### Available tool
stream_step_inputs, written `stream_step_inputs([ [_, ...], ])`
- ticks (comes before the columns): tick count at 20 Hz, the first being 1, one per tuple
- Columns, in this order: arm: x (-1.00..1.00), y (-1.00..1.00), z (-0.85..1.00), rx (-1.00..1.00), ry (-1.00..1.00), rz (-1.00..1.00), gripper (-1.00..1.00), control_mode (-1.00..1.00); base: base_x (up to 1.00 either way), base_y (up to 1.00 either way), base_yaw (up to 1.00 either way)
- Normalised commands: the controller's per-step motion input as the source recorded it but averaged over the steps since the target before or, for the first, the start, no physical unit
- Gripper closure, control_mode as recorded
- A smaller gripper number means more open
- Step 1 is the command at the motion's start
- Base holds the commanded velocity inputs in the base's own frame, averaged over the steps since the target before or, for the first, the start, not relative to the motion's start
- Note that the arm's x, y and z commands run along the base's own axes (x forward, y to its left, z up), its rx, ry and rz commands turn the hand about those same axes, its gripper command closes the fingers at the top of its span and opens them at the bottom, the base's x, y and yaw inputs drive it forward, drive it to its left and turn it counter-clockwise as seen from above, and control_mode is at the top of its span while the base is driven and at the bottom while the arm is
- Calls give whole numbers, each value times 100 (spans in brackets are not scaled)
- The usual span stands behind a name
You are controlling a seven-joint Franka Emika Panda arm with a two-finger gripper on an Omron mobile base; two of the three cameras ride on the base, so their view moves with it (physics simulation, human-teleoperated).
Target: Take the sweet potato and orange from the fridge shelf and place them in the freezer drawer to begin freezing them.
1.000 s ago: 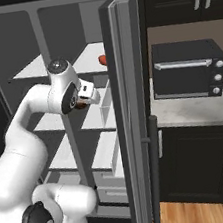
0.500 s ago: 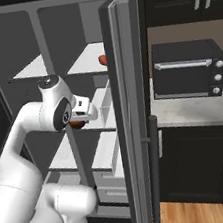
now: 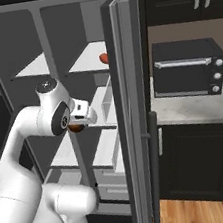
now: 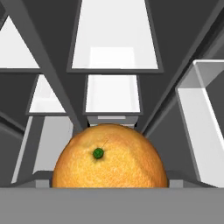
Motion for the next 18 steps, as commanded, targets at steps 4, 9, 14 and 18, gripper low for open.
stream_step_inputs([
  [4,0,0,0,0,0,0,100,100,-51,-26,5],
  [9,0,0,0,0,0,0,100,100,-39,-15,16],
  [14,0,0,0,0,0,0,100,100,-30,-8,26],
  [18,0,0,0,0,0,0,100,100,-23,-12,26],
])
